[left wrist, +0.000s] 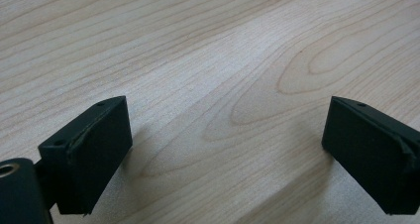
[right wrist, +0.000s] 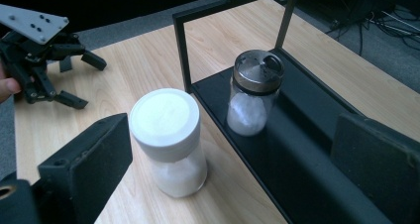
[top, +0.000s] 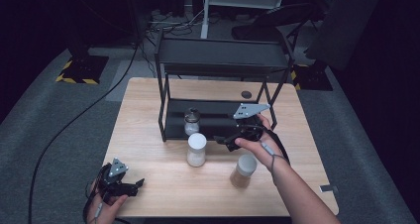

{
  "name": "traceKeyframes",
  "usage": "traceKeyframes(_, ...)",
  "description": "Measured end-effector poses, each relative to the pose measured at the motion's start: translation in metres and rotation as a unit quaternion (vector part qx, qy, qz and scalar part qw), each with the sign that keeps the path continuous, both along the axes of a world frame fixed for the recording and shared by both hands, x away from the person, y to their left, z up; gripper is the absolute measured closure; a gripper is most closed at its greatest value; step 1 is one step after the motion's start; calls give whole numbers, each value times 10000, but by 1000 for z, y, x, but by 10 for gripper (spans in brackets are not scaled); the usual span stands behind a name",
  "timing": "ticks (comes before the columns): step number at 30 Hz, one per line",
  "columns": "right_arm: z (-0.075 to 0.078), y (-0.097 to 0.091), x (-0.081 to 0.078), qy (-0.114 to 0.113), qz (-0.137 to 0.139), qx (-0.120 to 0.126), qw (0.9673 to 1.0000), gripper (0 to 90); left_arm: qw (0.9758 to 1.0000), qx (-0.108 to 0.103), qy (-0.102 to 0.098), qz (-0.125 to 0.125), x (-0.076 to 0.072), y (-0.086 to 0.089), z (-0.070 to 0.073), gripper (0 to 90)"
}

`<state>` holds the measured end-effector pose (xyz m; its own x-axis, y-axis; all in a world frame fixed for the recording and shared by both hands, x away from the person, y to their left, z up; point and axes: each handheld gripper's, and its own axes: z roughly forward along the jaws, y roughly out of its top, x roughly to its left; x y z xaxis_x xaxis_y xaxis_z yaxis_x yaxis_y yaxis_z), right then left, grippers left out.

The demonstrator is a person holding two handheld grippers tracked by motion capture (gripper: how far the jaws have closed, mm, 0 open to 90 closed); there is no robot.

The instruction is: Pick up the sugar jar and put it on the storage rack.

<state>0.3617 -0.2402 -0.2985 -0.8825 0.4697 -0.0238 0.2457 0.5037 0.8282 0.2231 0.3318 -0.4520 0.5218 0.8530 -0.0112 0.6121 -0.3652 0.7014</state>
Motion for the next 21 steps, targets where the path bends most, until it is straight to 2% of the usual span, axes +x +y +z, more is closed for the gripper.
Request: traceKeyframes(21,-23,43,15,247,338,-22,9991,27,10000,-1,7,-18,0,0,0,44)
